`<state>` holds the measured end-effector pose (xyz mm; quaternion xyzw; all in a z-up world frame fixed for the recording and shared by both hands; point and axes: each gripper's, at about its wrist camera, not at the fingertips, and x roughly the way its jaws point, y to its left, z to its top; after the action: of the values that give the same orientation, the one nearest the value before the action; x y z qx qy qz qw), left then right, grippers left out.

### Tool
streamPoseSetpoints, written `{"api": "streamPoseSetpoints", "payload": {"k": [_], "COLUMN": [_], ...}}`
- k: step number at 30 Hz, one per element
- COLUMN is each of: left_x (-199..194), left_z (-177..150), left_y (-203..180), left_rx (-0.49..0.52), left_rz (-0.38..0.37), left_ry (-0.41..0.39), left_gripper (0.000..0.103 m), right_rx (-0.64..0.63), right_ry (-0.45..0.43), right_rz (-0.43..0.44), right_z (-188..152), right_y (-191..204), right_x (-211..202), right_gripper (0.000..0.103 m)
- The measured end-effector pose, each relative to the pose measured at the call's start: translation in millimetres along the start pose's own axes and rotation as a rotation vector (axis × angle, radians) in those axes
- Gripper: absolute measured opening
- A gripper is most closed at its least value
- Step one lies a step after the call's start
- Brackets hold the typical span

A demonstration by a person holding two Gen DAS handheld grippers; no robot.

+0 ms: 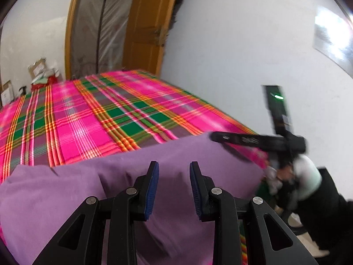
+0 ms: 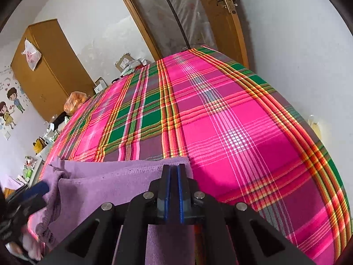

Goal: Fold clothes

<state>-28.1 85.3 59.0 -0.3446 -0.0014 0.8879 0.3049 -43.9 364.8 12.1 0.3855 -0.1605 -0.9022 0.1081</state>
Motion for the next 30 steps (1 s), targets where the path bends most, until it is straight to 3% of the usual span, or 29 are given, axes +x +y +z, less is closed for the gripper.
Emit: {"api": "streamPoseSetpoints", "payload": {"k": [5,9,15,18,24,26,30], "left_x": [40.0,31.3,-15.0,-33.8,-32.9,-27.1,-26.4], "left_z": [2.2,2.0,-1.3,-4.4,-29.8,-40.5,-45.9], "left_y": [27.6,25.8,10.6,13.4,39.0,42.7,39.4], "left_rx": [-0.134,-0.14,-0.094,-0.086,-0.157,-0.168,-0.134], "left_rz": [0.041,0.052,0.075,0.145,0.272,0.27,0.29], "left_ry": [0.112,0.102,0.003,-0.047,-0.014,0.014,-0.008], "left_gripper": [0.03,0.03,0.03,0.03,0.03,0.03,0.03], "right_rx": [0.019,0.028,0.03,0.036,0.04,0.04,0.039], "right_ry": [-0.001,0.001,-0.001,-0.002,-0.004,-0.005,-0.005], "right_rz": [0.019,0.031,0.029,0.033,0.033,0.032,0.03], "right_z": [-1.1,0.5,-1.0,-1.1,-2.0,-2.2,-2.3], "right_y": [-3.0,-4.4,-2.8,-3.6,-3.5,-3.4,-3.4], "right_x": [-1.9,-0.8,-2.0,-2.0,-2.1,-2.0,-2.1], "right_gripper": [0.005,0.005,0.005,0.005,0.005,0.005,0.005]}}
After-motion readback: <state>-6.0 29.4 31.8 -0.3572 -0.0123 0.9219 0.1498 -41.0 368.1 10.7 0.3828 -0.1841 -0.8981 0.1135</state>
